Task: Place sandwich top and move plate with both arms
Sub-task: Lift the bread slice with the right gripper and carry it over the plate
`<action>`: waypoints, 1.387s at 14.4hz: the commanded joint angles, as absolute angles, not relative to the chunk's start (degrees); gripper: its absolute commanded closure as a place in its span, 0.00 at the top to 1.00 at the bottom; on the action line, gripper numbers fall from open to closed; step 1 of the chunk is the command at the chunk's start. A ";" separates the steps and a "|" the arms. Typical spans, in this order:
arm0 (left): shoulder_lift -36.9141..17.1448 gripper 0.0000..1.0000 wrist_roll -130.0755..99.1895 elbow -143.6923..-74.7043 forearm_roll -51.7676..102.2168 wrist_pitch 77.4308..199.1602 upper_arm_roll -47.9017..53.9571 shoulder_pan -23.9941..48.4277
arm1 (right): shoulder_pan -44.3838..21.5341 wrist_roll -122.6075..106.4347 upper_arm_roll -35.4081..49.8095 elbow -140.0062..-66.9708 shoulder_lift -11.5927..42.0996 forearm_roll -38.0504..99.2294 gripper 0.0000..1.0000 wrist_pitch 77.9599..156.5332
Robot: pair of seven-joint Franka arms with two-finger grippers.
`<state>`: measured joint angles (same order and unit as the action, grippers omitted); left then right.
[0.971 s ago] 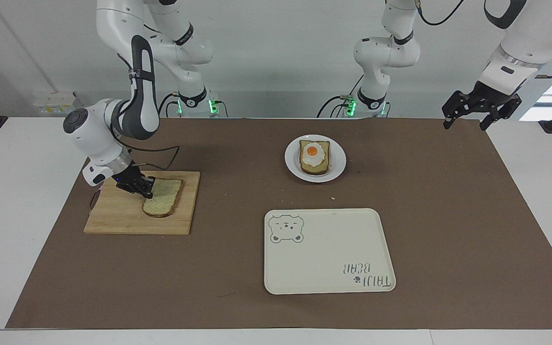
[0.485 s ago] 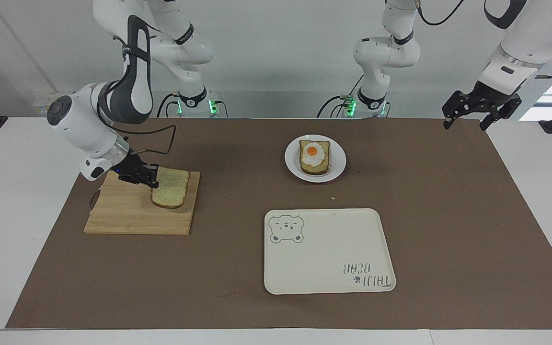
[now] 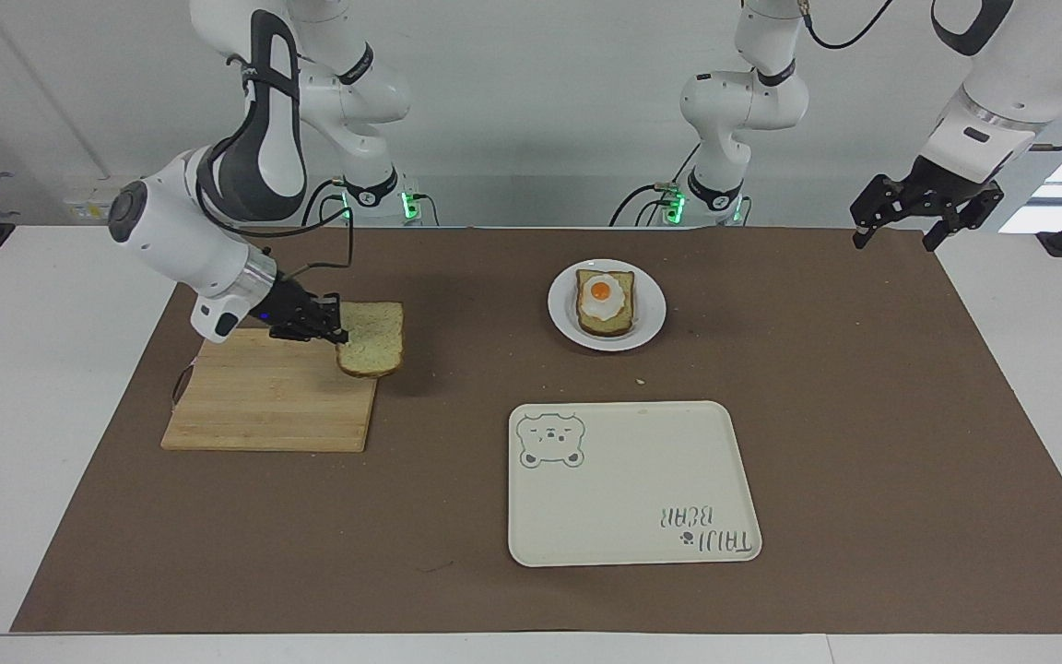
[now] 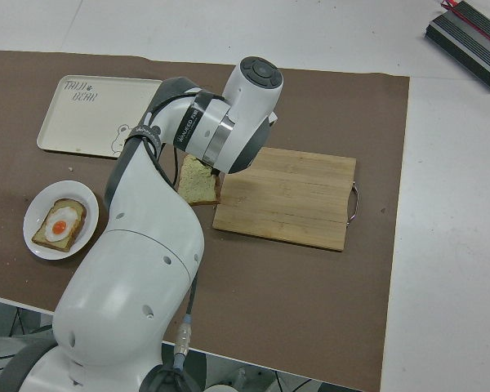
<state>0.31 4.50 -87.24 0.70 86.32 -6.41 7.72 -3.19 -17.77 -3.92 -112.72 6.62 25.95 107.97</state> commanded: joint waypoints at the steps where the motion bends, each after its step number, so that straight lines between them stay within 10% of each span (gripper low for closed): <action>1: 0.44 1.00 4.92 -87.10 0.09 85.43 -5.89 6.94 | -7.63 -11.80 -3.87 -113.64 5.80 27.51 0.00 108.02; 20: 0.44 1.00 4.92 -87.10 0.09 85.43 -5.89 6.94 | -44.73 17.67 -3.69 -116.80 11.43 36.82 0.00 134.03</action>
